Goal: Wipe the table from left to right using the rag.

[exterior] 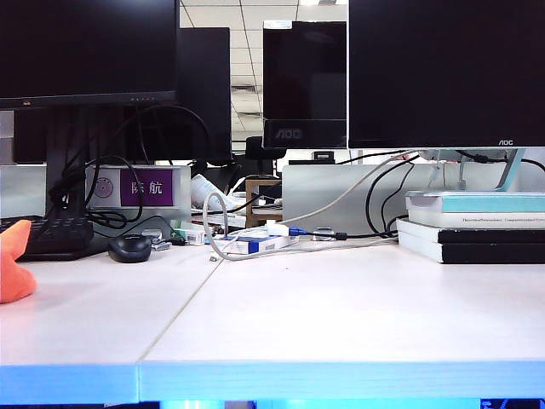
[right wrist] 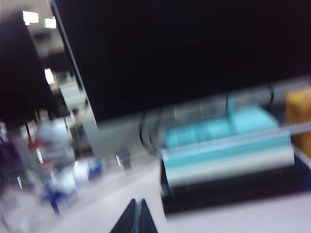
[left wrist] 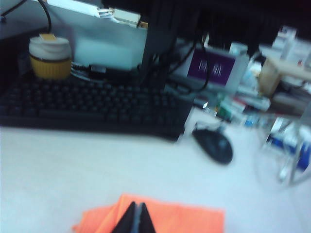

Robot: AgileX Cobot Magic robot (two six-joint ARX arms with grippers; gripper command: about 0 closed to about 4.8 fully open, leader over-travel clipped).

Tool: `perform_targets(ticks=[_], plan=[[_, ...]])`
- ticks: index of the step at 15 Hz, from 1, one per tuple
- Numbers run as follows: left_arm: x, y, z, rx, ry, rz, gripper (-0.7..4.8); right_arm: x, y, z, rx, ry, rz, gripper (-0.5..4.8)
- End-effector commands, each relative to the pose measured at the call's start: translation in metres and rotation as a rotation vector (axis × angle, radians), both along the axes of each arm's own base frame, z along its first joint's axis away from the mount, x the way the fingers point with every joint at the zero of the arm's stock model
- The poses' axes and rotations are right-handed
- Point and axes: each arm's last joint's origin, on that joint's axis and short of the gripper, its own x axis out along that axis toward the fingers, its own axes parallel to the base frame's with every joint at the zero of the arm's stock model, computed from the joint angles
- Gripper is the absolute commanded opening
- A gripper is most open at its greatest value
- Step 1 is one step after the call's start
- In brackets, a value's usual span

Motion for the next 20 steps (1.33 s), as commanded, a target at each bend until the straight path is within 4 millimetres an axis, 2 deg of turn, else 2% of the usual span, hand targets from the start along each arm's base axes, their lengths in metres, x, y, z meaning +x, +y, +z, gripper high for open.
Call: perform_targets(ticks=[1, 4, 5, 6, 9, 11, 13, 15, 20], plan=[[0.005, 0.001, 0.029, 0.001, 0.011, 0.038, -0.06, 0.002, 0.001, 0.045, 0.062, -0.013, 0.020, -0.02], [0.022, 0.002, 0.057, 0.037, 0.087, 0.056, -0.05, 0.016, 0.003, 0.093, 0.053, -0.021, 0.067, -0.02], [0.039, 0.002, 0.082, 0.044, 0.184, 0.054, -0.06, 0.033, 0.008, 0.129, 0.011, -0.003, 0.148, -0.02], [0.049, 0.002, 0.096, 0.044, 0.274, 0.047, -0.05, 0.044, 0.012, 0.148, -0.049, -0.008, 0.247, -0.02], [0.074, -0.001, 0.127, 0.017, 0.439, -0.071, -0.06, 0.071, 0.024, 0.180, -0.102, 0.010, 0.494, -0.02], [0.084, -0.004, 0.139, -0.013, 0.461, -0.173, -0.06, 0.078, 0.038, 0.190, -0.138, 0.022, 0.570, -0.02], [0.091, -0.004, 0.147, -0.030, 0.478, -0.193, -0.05, 0.079, 0.058, 0.193, -0.181, 0.020, 0.655, -0.02], [0.096, -0.004, 0.146, -0.027, 0.543, -0.198, -0.06, 0.071, 0.086, 0.185, -0.202, 0.077, 0.764, -0.02], [0.106, -0.010, 0.135, -0.033, 0.634, -0.258, -0.06, 0.042, 0.135, 0.161, -0.369, 0.252, 0.902, -0.02]])
